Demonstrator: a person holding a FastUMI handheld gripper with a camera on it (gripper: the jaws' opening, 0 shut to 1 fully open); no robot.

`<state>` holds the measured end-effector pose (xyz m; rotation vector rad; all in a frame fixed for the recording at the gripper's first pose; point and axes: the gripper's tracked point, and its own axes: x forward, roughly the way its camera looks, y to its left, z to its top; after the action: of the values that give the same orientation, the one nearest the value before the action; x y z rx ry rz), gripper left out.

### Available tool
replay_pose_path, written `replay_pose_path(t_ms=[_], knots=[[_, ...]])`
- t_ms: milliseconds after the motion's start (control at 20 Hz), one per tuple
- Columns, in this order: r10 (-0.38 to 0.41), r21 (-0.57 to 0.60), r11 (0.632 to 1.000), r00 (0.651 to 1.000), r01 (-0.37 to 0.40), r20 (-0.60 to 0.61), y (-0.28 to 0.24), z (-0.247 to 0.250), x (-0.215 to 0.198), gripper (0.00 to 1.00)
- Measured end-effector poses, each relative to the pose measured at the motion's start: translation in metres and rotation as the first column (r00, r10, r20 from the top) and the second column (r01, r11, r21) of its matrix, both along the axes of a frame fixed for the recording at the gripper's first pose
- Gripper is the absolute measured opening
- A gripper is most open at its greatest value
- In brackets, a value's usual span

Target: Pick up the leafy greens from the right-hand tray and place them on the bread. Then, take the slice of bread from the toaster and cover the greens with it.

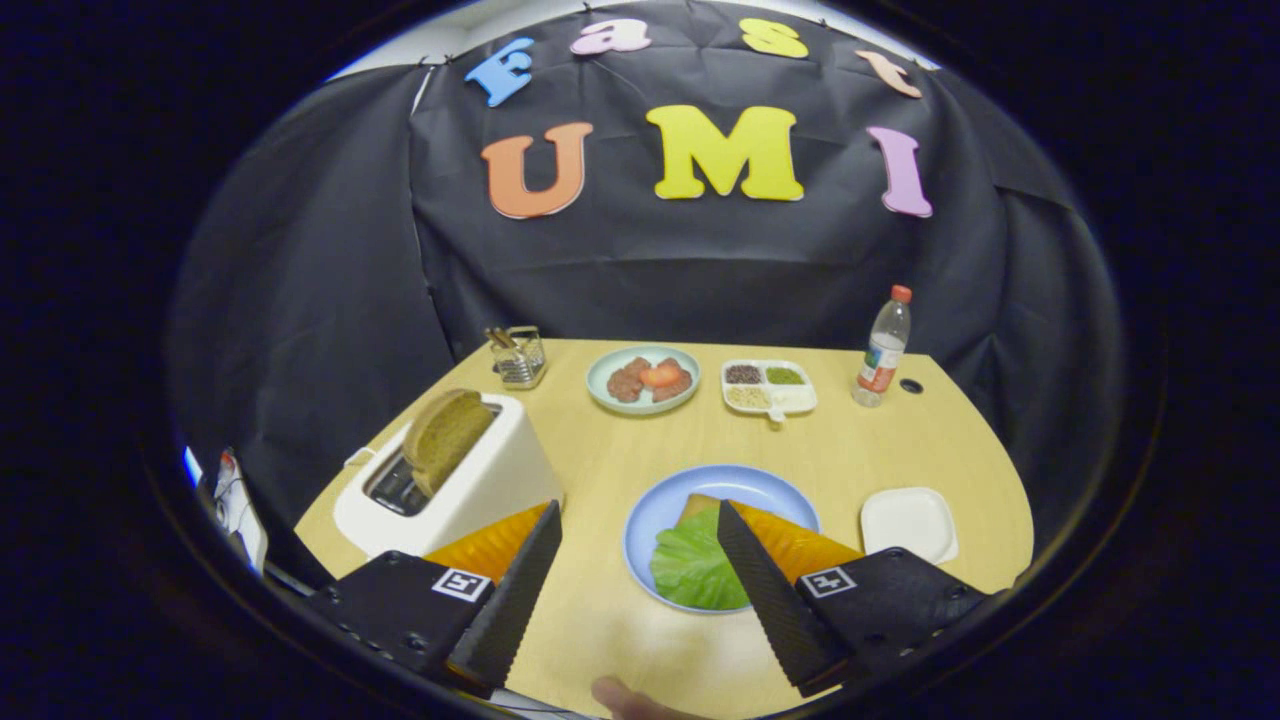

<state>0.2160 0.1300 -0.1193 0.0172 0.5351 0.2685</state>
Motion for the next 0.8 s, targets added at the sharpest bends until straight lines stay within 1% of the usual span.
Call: replay_pose_path(t_ms=[150, 250, 400, 550, 700, 800], knots=[[0.037, 0.011, 0.999, 0.999, -0.038, 0.031, 0.036, 0.023, -0.003, 0.96], [0.078, 0.001, 0.997, 0.996, -0.078, 0.037, 0.064, 0.03, -0.003, 0.96], [0.101, -0.01, 0.995, 0.993, -0.1, 0.058, 0.096, 0.036, 0.002, 0.96], [0.087, -0.006, 0.996, 0.995, -0.087, 0.04, 0.116, 0.03, 0.012, 0.96], [0.055, -0.034, 0.998, 0.998, -0.054, 0.041, 0.127, 0.019, 0.027, 0.97], [0.02, -0.05, 0.999, 0.999, -0.018, 0.032, 0.129, 0.008, 0.038, 0.96]])
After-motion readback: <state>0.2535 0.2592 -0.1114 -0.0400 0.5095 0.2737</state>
